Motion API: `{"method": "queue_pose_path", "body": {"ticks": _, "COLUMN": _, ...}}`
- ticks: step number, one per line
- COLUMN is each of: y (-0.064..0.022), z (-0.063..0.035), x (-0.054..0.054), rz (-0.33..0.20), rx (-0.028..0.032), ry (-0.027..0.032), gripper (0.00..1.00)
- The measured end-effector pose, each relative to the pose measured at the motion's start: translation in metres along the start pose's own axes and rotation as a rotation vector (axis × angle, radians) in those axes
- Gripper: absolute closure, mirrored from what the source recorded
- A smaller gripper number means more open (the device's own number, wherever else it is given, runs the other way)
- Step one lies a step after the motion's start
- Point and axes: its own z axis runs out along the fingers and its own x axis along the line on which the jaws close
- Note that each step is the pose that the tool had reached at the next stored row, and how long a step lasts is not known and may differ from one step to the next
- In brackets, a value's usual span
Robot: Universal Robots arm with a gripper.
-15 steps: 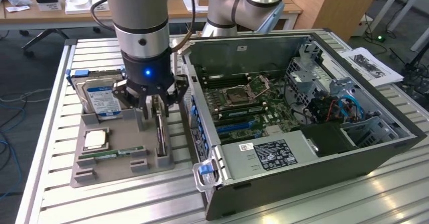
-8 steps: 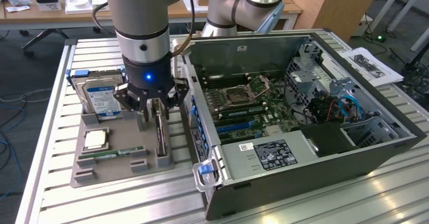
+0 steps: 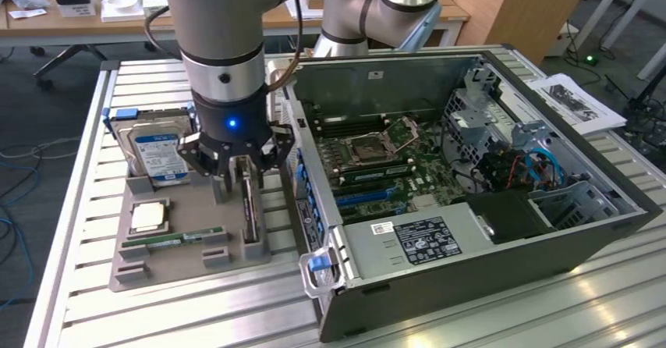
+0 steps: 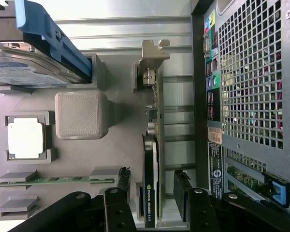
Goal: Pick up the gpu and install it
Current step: 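Pick up the gpu and move the gpu toward the slot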
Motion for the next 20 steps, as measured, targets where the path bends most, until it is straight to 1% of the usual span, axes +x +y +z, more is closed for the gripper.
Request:
{"method": "queue_pose_path", "body": {"ticks": 9, "y": -0.0009, "z": 0.0106, "x": 0.000, "rz": 0.000, "rx": 0.0000, "ry": 0.0001, "gripper": 0.51}}
{"method": "queue_pose_path", "body": {"ticks": 20, "y": -0.0018, "z": 0.0294, "x": 0.000, "rz": 0.000, "rx": 0.0000, "ry": 0.0000, "gripper": 0.51}}
